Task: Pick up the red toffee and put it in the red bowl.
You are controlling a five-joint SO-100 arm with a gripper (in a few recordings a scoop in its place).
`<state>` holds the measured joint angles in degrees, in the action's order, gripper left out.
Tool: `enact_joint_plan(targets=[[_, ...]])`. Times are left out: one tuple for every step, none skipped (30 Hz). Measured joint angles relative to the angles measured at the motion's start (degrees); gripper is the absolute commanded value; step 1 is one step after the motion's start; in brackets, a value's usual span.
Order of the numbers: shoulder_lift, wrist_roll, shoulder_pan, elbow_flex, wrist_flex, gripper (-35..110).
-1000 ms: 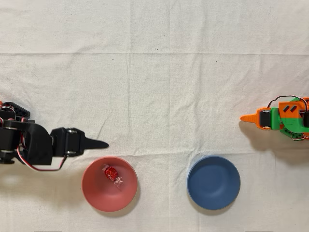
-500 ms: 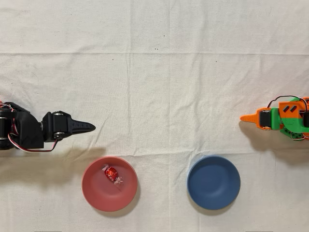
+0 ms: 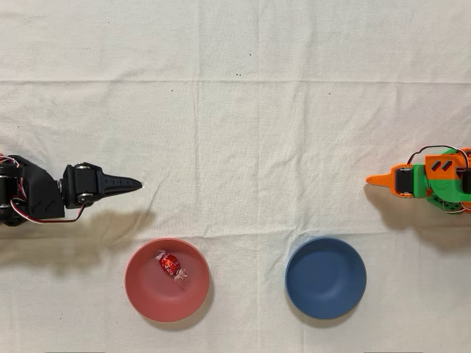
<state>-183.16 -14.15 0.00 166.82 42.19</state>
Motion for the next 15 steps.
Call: enact_joint_plan(targets=[[-0.2, 0.0, -0.1, 0.0, 0.1, 0], [-0.4, 0.0, -0.1, 0.0, 0.0, 0], [-0.4, 0.4, 0.0, 0.0, -0.1, 0], [-0.4, 0.7, 0.2, 0.4, -0.3, 0], [-1.1, 1.4, 0.2, 1.3, -0.7, 0], [-0.8, 2.1, 0.2, 2.2, -1.3, 0], [-0.5, 2.8, 0.1, 3.3, -2.0, 0], [-0.4, 3.6, 0.4, 4.3, -3.1, 0], [-0.4, 4.4, 0.6, 4.8, -4.0, 0], [-1.1, 4.5, 1.0, 5.4, -4.7, 0], [-1.1, 5.1, 1.1, 5.4, -5.5, 0], [-1.0, 5.9, 1.2, 6.1, -6.2, 0], [-0.5, 6.3, 1.2, 6.6, -6.0, 0], [-0.4, 7.1, 1.1, 6.9, -5.4, 1], [-0.4, 7.9, 1.1, 7.2, -4.7, 1]])
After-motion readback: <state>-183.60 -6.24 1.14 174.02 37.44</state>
